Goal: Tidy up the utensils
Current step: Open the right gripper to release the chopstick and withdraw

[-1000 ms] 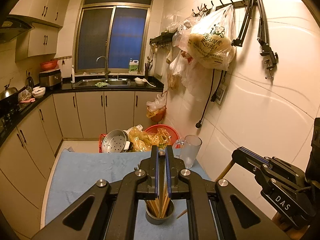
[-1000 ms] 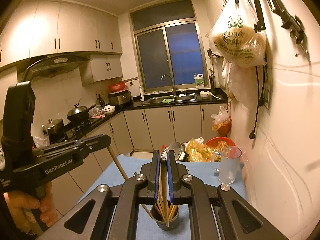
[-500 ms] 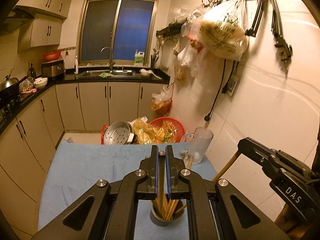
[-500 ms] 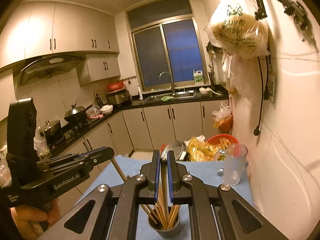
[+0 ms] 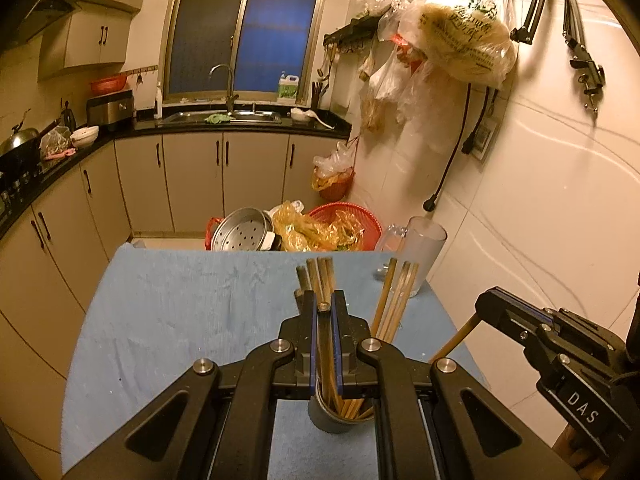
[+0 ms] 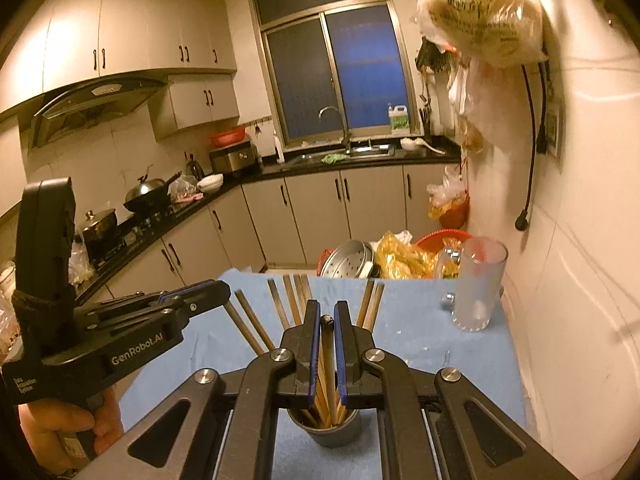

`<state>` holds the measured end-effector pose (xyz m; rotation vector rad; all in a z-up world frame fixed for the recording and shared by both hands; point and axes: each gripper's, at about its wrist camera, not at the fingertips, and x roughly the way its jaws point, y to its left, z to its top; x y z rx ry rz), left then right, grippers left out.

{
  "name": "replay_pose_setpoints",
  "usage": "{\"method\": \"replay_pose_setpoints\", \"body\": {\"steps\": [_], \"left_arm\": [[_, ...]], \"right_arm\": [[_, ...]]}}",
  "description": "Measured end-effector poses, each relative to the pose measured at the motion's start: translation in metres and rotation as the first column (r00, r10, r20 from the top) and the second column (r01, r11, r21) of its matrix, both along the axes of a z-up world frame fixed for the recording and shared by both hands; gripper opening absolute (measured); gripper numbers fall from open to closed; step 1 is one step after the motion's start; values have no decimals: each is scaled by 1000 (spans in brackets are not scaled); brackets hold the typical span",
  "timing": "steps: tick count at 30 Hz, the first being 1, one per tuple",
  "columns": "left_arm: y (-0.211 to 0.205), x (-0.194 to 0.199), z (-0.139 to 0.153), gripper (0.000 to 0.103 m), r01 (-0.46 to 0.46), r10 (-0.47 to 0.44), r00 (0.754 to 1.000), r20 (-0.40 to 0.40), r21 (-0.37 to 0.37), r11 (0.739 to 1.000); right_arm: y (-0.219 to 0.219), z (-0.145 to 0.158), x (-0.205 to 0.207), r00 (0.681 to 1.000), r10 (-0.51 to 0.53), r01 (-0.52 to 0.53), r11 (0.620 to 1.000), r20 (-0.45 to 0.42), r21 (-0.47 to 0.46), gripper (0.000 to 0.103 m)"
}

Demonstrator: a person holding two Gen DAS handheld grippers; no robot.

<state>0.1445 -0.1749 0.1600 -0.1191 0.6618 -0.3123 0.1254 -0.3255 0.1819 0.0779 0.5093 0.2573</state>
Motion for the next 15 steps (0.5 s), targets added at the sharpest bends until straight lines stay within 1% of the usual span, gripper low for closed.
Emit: {"method": "replay_pose_setpoints", "body": {"steps": [4, 8, 15], "left_arm": [[-2, 2, -5, 7, 4, -4, 1000, -12, 2, 1000], [-3, 1, -5, 7, 4, -4, 1000, -2, 8, 1000], [-2, 1, -5, 7, 7, -7, 1000, -5, 3, 1000]], "right_arm": [[1, -11, 2, 1000, 3, -3, 1000, -20, -2, 8], [2, -19, 3, 999, 4, -4, 1000, -32, -6, 8], [1, -18, 4, 999, 0, -1, 1000, -34, -3, 8]]}}
